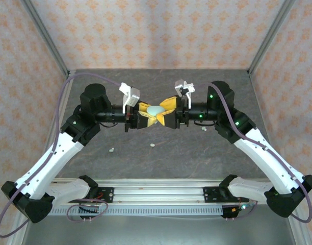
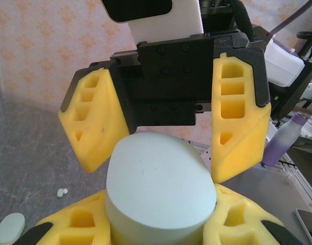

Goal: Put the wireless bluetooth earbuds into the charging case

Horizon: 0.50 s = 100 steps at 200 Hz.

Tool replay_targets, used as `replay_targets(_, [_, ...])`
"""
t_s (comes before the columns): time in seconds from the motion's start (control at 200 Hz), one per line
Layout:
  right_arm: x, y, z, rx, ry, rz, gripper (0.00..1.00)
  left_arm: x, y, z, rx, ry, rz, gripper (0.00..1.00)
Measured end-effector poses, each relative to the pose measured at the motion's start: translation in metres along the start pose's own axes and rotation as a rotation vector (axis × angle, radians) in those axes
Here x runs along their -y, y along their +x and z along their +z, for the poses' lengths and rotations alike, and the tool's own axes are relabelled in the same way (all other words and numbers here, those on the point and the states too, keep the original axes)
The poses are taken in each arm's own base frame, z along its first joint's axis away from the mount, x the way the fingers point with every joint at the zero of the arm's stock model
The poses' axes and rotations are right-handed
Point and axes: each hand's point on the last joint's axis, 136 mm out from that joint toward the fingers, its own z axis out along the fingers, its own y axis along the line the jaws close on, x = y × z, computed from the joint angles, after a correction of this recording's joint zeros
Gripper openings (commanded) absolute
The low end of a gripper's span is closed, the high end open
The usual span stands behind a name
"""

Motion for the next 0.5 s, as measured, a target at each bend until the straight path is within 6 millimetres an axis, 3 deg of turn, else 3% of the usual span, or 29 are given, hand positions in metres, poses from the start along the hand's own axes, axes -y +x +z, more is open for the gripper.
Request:
replay_targets(0.24, [-0.0023,-0.0023,0.0,-0.014,-0.003,-0.039,0.37,-0.0012,0.0011,0.0013,-0.007,0.003,-0.009,0.0])
replay_targets(0.5, [-0.0034,-0.0064,-0.0006,-0.013,-0.001,-0.031,0.26,0.0011,-0.0022,-0.0002,-0.005,0.008,-0.007,0.0])
